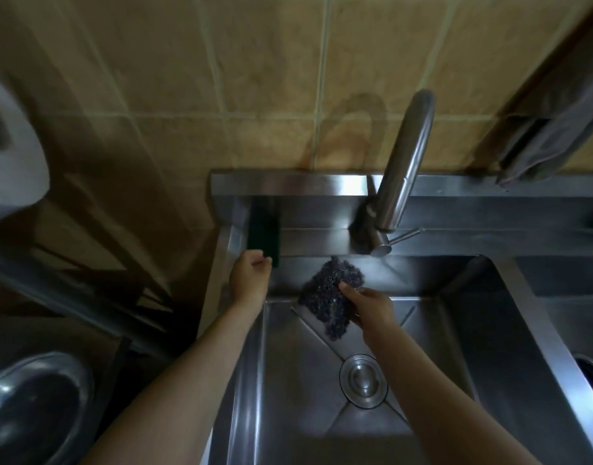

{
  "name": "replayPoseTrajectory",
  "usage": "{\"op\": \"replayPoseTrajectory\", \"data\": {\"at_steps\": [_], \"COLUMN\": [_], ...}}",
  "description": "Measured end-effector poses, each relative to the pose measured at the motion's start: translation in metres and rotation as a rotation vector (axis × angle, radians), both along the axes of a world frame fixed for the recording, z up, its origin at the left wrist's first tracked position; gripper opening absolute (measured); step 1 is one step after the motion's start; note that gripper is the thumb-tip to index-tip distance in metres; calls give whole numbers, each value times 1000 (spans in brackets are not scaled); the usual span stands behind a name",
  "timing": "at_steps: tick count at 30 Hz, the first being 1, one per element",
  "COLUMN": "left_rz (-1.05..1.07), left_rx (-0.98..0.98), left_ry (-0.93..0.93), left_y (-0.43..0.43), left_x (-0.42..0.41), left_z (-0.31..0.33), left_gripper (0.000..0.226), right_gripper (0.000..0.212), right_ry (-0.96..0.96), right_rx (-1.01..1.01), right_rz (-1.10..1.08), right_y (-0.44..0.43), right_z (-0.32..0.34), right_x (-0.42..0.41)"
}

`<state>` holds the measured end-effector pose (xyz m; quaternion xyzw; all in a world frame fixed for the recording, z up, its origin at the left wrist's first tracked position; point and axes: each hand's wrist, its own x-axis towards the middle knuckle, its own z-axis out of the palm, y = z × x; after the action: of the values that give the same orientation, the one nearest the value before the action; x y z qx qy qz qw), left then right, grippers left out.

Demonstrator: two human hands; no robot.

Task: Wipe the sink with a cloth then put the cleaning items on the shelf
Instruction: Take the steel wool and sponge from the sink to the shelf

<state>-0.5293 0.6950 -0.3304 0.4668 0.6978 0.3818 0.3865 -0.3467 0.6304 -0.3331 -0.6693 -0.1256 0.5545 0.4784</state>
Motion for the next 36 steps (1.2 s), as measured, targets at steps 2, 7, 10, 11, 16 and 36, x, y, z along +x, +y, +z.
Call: {"op": "replayPoseTrajectory", "data": {"at_steps": [2,7,10,11,16,36], "left_rz": [3,-112,-140,-136,-142,-88], "left_rx": [36,-64,-132,-149,-190,-174], "left_ry": [148,377,503,538,641,150], "left_y": [18,52,59,61,66,26], "left_x": [-5,-14,-16,-17,-19,-13], "left_z": [-2,-17,-27,-30,-37,-13], "left_gripper": [31,43,51,54,61,20], "right_gripper": [33,16,14,12,21,16], "right_ry": [8,28,32,39,32,38], "right_rx": [-1,0,-4,0,21,50], "right_rz": [-12,-31,-45,-55,-157,-162], "right_y": [4,11,12,11,10,-22], "right_z": [2,5,5,5,2,30], "right_x": [-4,-11,-15,-16,-20,-2]}}
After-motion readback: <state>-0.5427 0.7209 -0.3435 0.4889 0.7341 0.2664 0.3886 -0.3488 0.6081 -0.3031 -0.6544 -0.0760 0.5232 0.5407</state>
